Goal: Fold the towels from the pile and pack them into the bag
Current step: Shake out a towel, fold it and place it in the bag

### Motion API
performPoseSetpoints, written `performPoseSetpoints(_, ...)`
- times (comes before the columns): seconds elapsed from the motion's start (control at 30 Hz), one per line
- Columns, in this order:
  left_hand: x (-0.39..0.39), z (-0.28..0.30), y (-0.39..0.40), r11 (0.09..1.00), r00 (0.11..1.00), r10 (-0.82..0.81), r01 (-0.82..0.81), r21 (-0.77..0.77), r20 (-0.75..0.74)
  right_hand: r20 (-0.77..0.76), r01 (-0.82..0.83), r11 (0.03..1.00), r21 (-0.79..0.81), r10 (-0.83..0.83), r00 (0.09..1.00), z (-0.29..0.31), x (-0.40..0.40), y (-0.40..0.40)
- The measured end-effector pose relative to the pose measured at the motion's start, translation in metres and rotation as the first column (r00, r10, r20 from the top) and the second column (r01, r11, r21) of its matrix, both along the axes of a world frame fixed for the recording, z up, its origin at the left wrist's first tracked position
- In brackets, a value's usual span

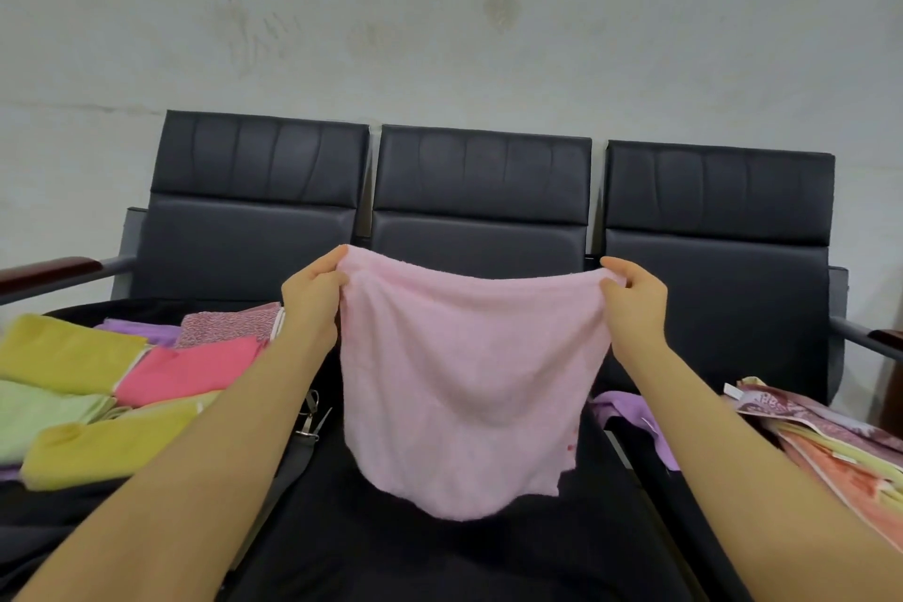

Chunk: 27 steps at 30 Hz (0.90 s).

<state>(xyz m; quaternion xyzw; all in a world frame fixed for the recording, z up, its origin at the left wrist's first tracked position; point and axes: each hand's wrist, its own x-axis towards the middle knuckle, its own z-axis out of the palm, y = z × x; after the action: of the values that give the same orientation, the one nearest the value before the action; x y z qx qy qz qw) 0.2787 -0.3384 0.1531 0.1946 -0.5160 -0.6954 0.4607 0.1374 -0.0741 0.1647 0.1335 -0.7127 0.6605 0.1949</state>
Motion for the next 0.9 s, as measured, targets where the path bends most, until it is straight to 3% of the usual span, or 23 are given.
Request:
performPoseSetpoints(0.1,0.0,-0.004,-0.006,0.999,0.999,0.043,-0.043,-0.018,0.016,-0.007,0.01,0.996,0.093,-0.009,1.0,-0.004,-0.003,0.0)
performPoseSetpoints(0.2,-0.005,-0.01,-0.016,0.972,0.976,0.165,-0.136,-0.193,0.139,-0.051,0.074,0.972,0.223,-0.064,0.997,-0.009,-0.008,0.001)
performPoseSetpoints(0.27,-0.008,-0.011,-0.017,0.891,0.928,0.252,-0.11,-0.441,0.276,-0.098,0.15,0.945,0.289,-0.126,0.987,-0.012,-0.012,0.0)
performPoseSetpoints(0.33,-0.01,-0.012,-0.017,0.774,0.816,0.382,-0.026,-0.632,0.434,-0.146,0.252,0.914,0.318,-0.215,0.966,-0.014,-0.013,0.0)
performPoseSetpoints(0.43,-0.009,-0.009,-0.017,0.664,0.735,0.526,-0.04,-0.747,0.429,-0.177,0.348,0.89,0.295,-0.307,0.935,-0.014,-0.007,0.003)
performPoseSetpoints(0.53,-0.005,0.0,-0.013,0.692,0.773,0.502,-0.09,-0.716,0.388,-0.14,0.299,0.921,0.25,-0.271,0.952,-0.006,-0.001,0.005)
performPoseSetpoints(0.67,0.0,0.019,-0.005,0.709,0.796,0.494,-0.136,-0.692,0.35,-0.112,0.209,0.978,-0.02,-0.21,0.971,0.012,0.008,0.004)
performPoseSetpoints(0.9,0.007,0.036,-0.005,0.806,0.908,0.4,-0.286,-0.518,0.123,-0.133,0.234,0.97,-0.062,-0.241,0.961,0.03,0.014,0.009)
